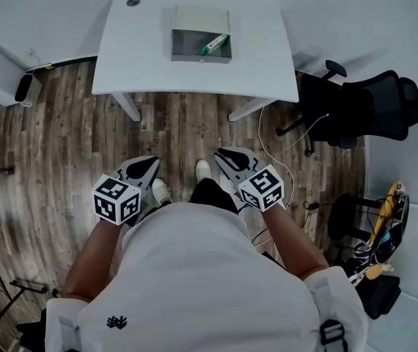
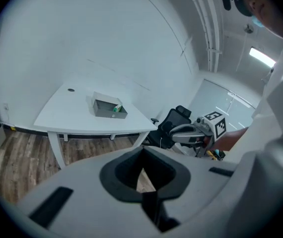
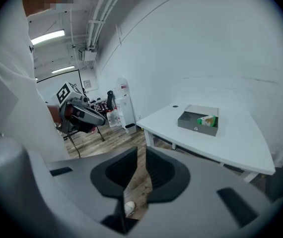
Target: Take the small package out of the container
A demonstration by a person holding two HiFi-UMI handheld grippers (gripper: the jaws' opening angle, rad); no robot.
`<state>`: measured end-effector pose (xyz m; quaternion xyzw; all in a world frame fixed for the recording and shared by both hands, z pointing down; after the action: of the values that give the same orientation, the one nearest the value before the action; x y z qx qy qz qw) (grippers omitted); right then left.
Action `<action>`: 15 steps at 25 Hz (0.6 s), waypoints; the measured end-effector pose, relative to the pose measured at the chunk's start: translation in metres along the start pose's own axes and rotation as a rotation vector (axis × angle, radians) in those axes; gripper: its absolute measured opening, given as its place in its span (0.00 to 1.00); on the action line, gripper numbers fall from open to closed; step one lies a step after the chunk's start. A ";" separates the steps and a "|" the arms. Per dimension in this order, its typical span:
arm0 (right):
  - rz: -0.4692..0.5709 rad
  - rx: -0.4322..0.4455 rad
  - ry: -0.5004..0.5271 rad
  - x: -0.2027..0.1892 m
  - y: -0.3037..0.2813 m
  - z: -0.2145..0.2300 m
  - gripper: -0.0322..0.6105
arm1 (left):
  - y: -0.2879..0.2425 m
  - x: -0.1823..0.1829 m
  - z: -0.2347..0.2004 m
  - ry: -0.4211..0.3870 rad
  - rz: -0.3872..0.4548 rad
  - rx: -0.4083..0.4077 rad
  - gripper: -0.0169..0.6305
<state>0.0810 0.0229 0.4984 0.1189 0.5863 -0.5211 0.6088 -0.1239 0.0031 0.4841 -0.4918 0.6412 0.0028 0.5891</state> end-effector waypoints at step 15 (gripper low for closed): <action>-0.145 0.127 0.265 0.080 -0.039 0.204 0.21 | -0.071 0.095 -0.045 0.133 0.107 0.195 0.04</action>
<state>0.1532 -0.1877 0.5078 0.1824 0.6344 -0.5795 0.4780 -0.0961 -0.1190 0.4666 -0.3962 0.7012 -0.0608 0.5895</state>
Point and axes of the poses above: the fingertips, and each gripper's own axes: y backward along the fingers, z to its right, x out of its top, the point moved 4 cm from there along y, backward along the fingers, and after that the axes turned 13 degrees about x, right-handed, at the moved point
